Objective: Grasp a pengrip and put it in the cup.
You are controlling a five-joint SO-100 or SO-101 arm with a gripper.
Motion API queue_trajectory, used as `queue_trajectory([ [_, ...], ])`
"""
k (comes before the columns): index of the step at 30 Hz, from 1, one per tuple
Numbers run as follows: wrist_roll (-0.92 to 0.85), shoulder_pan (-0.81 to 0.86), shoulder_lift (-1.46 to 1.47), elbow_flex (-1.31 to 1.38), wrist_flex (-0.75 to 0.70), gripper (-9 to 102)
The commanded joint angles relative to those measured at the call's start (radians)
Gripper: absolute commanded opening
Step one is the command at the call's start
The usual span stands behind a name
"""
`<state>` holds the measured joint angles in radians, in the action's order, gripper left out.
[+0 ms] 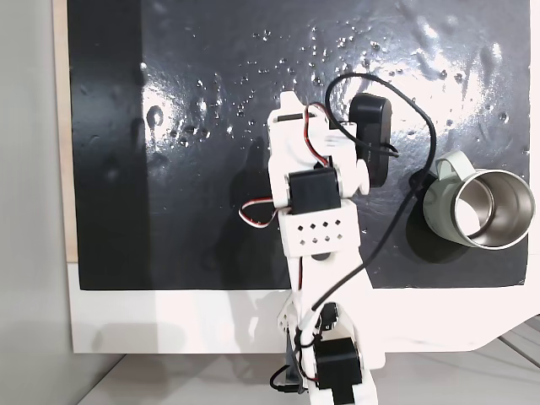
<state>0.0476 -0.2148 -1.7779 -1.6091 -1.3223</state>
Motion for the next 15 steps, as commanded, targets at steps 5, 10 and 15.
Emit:
queue_trajectory([
  [5, 0.025, 0.064, 0.244, 0.278, -0.126, 22],
  [10, 0.037, 0.106, 0.314, 0.301, -0.126, 22],
  [15, 0.034, 0.124, 0.368, 0.307, -0.095, 22],
])
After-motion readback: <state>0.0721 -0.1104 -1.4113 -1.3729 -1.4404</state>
